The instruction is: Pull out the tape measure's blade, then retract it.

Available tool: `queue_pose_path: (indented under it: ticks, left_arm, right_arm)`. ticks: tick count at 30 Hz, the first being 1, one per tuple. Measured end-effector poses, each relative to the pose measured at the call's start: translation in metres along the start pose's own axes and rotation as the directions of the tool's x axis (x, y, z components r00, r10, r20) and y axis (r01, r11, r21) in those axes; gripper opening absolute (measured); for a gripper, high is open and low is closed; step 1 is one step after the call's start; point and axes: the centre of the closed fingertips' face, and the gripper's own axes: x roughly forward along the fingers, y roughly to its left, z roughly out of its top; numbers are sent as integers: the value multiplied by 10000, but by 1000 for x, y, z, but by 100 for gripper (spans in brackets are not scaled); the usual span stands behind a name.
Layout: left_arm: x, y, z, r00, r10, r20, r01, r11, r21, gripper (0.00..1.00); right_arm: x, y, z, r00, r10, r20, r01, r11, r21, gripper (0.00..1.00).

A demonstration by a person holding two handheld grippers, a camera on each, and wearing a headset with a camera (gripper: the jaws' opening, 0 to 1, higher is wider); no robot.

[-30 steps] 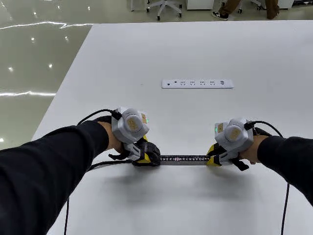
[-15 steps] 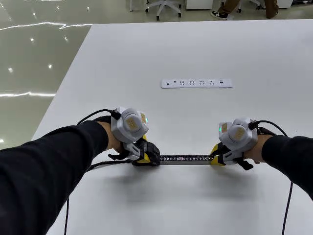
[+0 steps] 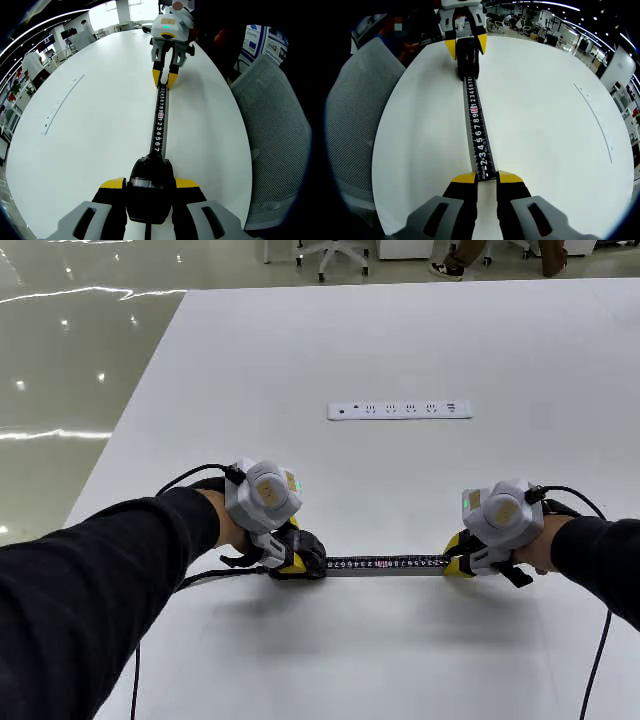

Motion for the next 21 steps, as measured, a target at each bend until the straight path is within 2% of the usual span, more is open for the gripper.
queue_pose_path:
  ticks: [21]
  left_arm:
    - [1, 0, 1, 9998, 131, 139, -132, 9999, 12, 31]
  right_arm:
    - [-9, -5, -23, 9994, -4, -336, 8, 9999, 130, 8]
